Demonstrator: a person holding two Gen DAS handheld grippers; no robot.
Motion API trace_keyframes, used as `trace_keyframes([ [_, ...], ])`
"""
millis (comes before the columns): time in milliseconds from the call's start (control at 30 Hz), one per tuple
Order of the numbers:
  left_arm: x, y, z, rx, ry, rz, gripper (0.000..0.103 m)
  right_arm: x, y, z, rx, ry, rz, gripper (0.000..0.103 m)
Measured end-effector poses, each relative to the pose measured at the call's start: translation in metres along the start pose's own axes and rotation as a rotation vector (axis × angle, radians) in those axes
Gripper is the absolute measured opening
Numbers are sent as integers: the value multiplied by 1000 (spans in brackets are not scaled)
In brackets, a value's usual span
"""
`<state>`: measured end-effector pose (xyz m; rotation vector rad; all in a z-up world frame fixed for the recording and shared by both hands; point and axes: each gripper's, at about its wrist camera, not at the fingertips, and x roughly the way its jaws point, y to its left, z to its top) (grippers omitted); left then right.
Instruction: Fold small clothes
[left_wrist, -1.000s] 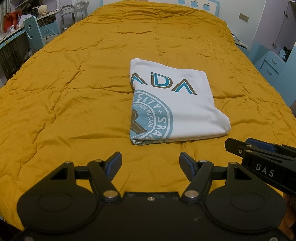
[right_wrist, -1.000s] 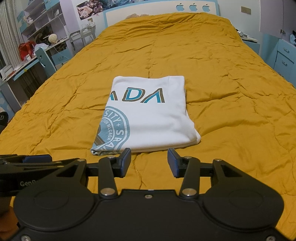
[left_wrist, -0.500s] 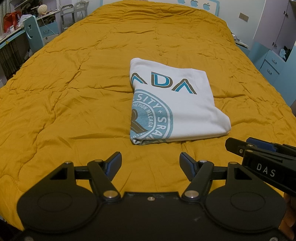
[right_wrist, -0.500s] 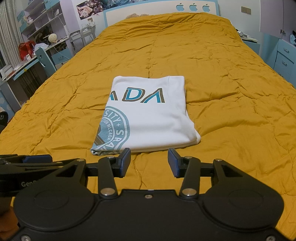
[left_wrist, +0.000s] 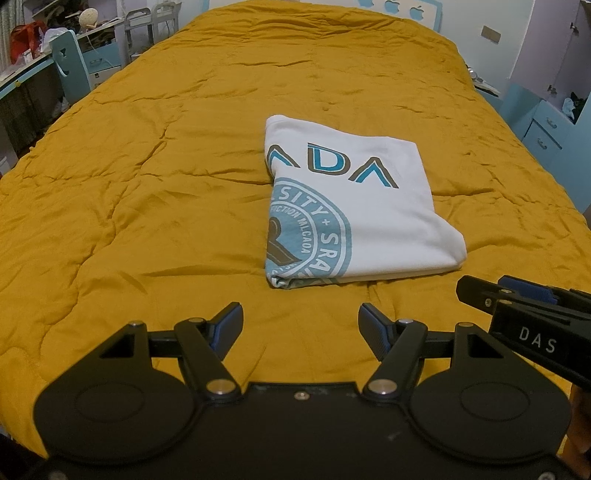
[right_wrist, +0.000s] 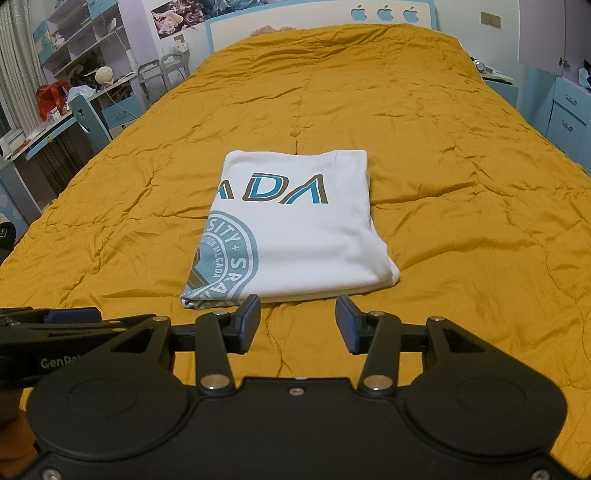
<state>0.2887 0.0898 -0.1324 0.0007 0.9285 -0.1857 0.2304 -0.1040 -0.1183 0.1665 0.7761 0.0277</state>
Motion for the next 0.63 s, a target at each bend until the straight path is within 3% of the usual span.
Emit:
trace_keyframes([
  [633, -4, 3, 1, 5, -12, 22, 72, 1, 0, -1, -2, 5, 2, 47],
])
